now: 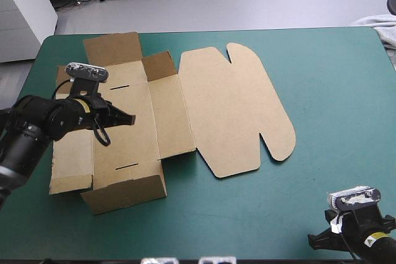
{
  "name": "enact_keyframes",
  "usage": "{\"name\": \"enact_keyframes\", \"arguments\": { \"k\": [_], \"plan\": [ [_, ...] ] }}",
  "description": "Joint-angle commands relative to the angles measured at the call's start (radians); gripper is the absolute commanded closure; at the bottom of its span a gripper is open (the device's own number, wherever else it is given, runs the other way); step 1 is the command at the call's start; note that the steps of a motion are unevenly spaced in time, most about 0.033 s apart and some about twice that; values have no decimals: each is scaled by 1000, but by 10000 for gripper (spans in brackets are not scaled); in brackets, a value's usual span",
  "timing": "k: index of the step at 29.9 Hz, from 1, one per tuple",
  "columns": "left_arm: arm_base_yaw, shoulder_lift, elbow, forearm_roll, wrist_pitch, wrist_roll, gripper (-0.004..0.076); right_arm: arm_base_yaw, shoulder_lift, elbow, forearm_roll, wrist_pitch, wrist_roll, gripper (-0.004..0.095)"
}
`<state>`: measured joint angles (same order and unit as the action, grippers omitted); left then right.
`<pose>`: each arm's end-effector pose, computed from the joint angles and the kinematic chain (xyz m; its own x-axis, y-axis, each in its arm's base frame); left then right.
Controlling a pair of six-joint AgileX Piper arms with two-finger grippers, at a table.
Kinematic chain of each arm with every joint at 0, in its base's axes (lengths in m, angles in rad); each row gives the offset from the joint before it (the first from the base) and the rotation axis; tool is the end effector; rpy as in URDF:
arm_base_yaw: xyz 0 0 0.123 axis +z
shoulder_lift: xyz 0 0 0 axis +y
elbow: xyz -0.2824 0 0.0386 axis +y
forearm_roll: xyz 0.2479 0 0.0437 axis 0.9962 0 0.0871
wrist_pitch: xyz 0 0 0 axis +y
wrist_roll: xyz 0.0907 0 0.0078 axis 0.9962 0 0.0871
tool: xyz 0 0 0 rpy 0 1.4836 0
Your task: Fold the box
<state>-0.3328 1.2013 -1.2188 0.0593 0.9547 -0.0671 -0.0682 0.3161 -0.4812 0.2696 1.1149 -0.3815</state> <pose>0.2293 -0.0746 0.3800 -0.7189 0.2138 -0.6614 0.2727 0.9620 0.0146 0.0407 0.0191 0.2650 -0.6993 -0.2028 -0.6854 -0.2812 0.9596 0.0029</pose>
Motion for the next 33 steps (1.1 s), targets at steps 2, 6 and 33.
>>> {"name": "enact_keyframes", "arguments": {
  "k": [2, 6, 33],
  "plan": [
    [135, 71, -102, -67, -61, 49, 734, 3, 10, -21, 12, -38, -8, 927],
    [295, 115, -132, -191, -56, 129, 734, 3, 10, -21, 10, -38, -8, 927],
    [902, 344, -133, -546, 174, 447, 734, 3, 10, -21, -17, -38, -15, 927]
  ]
}}
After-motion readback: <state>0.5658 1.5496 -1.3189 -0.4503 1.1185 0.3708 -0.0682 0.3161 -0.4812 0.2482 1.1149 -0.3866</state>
